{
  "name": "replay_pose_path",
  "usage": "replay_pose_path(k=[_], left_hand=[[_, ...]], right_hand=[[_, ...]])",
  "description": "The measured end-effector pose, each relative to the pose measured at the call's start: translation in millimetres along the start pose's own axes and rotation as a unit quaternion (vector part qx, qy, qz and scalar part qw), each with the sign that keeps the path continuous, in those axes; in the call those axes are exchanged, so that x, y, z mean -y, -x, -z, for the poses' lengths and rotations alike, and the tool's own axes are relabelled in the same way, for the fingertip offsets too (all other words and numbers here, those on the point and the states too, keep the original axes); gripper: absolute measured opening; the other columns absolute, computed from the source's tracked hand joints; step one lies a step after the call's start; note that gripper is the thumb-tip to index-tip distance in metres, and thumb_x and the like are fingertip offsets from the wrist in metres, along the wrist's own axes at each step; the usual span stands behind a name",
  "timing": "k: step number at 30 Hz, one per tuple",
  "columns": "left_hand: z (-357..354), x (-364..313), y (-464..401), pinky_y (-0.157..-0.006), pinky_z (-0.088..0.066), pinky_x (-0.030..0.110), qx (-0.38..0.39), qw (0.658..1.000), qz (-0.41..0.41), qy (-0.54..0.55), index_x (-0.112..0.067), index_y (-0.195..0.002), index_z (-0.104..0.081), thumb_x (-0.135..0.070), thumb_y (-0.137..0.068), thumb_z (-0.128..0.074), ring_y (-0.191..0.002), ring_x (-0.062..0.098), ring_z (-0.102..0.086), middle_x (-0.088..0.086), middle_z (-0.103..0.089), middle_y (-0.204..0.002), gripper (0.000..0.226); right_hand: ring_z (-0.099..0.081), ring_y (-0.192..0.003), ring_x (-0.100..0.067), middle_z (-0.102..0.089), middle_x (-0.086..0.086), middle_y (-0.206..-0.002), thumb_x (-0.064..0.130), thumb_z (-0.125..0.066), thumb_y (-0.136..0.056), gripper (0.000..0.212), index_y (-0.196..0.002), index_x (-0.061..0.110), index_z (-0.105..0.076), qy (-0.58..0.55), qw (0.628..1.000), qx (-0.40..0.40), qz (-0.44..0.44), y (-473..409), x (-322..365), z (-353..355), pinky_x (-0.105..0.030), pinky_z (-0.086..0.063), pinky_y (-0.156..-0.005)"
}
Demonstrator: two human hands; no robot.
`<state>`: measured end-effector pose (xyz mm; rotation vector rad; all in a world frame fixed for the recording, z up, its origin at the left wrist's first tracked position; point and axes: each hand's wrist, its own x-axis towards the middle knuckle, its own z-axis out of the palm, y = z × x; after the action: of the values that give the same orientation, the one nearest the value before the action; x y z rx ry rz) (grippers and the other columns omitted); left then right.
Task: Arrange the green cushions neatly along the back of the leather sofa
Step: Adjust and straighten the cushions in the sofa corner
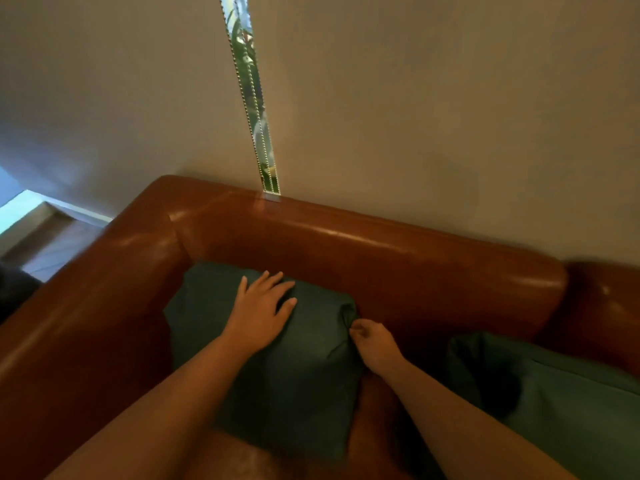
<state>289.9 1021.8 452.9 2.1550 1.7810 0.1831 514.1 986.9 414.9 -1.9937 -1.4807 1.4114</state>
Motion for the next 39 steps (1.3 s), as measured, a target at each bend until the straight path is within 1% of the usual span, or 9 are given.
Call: replay_pose_path(k=[7, 13, 18, 20, 23, 26, 32, 34, 39], left_hand=[[-2.1, 6.6, -29.2, -0.114, -0.015, 0.043, 0.006, 0.996, -0.088, -0.034, -0.035, -0.129, -0.053, -0.064, -0.08, -0.007, -0.131, 0.01, -0.04, -0.011, -0.051, -0.136, 0.073], [-7.0, 13.0, -27.6, -0.109, -0.024, 0.044, -0.025, 0.991, -0.128, -0.028, -0.03, -0.121, -0.061, -0.056, -0.088, -0.017, -0.119, 0.013, -0.052, -0.008, -0.061, -0.123, 0.061], [-6.4, -3.2, -39.9, -0.11, -0.02, 0.048, 0.005, 0.995, -0.094, -0.017, -0.037, -0.117, -0.062, -0.056, -0.092, -0.033, -0.122, 0.013, -0.049, -0.013, -0.059, -0.125, 0.042], [-8.3, -22.4, -48.4, -0.106, -0.029, 0.043, 0.029, 0.992, -0.124, 0.01, -0.034, -0.114, -0.064, -0.059, -0.09, -0.038, -0.118, 0.013, -0.052, -0.012, -0.061, -0.122, 0.043], [-15.5, -63.2, -56.0, -0.1, -0.042, 0.034, 0.093, 0.975, -0.188, 0.077, -0.025, -0.122, -0.061, -0.064, -0.084, -0.043, -0.119, 0.016, -0.054, -0.004, -0.06, -0.127, 0.058], [-26.1, -102.1, -59.2, -0.104, -0.038, 0.035, 0.154, 0.963, -0.221, -0.007, -0.022, -0.139, -0.044, -0.056, -0.088, -0.051, -0.129, 0.021, -0.044, 0.001, -0.048, -0.141, 0.062], [-36.7, -110.2, -74.7, -0.093, -0.045, 0.039, 0.224, 0.949, -0.22, 0.029, -0.025, -0.12, -0.058, -0.047, -0.087, -0.059, -0.112, 0.02, -0.054, 0.0, -0.059, -0.122, 0.039], [-39.3, -102.7, -73.5, -0.089, -0.045, 0.037, 0.21, 0.949, -0.229, 0.057, -0.024, -0.11, -0.062, -0.038, -0.091, -0.056, -0.105, 0.018, -0.056, -0.001, -0.062, -0.113, 0.024], [-42.9, -94.5, -71.2, -0.079, -0.047, 0.034, 0.174, 0.953, -0.211, 0.132, -0.023, -0.093, -0.066, -0.031, -0.094, -0.054, -0.089, 0.012, -0.058, -0.005, -0.065, -0.095, 0.015]], right_hand=[[-0.06, -0.102, -0.023, -0.064, -0.007, -0.116, 0.018, -0.046, -0.099, 0.024, -0.114, 0.011, -0.064, -0.024, 0.998, -0.062, -0.019, -7.2, -1.3, -21.3, -0.033, -0.046, -0.088], [-0.054, -0.085, -0.024, -0.059, -0.003, -0.09, 0.02, -0.045, -0.098, 0.017, -0.088, 0.019, -0.058, 0.071, 0.989, -0.129, 0.025, 5.9, -3.4, -13.4, -0.047, -0.049, -0.079], [-0.048, -0.098, -0.026, -0.05, -0.005, -0.108, 0.022, -0.037, -0.101, 0.017, -0.106, 0.014, -0.052, 0.202, 0.973, -0.115, 0.01, 8.0, 6.7, 44.3, -0.044, -0.045, -0.086], [-0.049, -0.095, -0.026, -0.049, -0.007, -0.108, 0.016, -0.036, -0.101, 0.018, -0.112, 0.01, -0.05, 0.21, 0.974, -0.082, -0.013, 2.8, 12.0, 62.5, -0.04, -0.045, -0.081], [-0.052, -0.082, -0.025, -0.053, -0.005, -0.093, 0.011, -0.038, -0.1, 0.015, -0.099, 0.012, -0.052, 0.105, 0.991, -0.076, -0.038, -7.8, 13.4, 69.2, -0.035, -0.043, -0.068], [-0.057, -0.076, -0.021, -0.056, -0.003, -0.082, 0.013, -0.042, -0.099, 0.019, -0.084, 0.017, -0.054, -0.082, 0.986, -0.139, -0.043, -4.1, 5.4, 55.2, -0.032, -0.049, -0.066], [-0.064, -0.091, -0.022, -0.063, -0.007, -0.099, 0.013, -0.048, -0.099, 0.011, -0.104, 0.013, -0.057, -0.432, 0.889, -0.149, -0.039, 16.4, -16.0, 33.1, -0.035, -0.055, -0.081], [-0.064, -0.098, -0.024, -0.063, -0.009, -0.104, 0.004, -0.053, -0.095, 0.02, -0.108, 0.018, -0.056, -0.467, 0.876, -0.121, -0.019, 19.0, -23.5, 25.6, -0.036, -0.054, -0.085], [-0.061, -0.106, -0.017, -0.063, -0.004, -0.111, 0.009, -0.059, -0.092, 0.029, -0.116, 0.025, -0.055, -0.389, 0.915, -0.104, 0.022, 17.4, -25.7, 22.1, -0.036, -0.05, -0.093]])
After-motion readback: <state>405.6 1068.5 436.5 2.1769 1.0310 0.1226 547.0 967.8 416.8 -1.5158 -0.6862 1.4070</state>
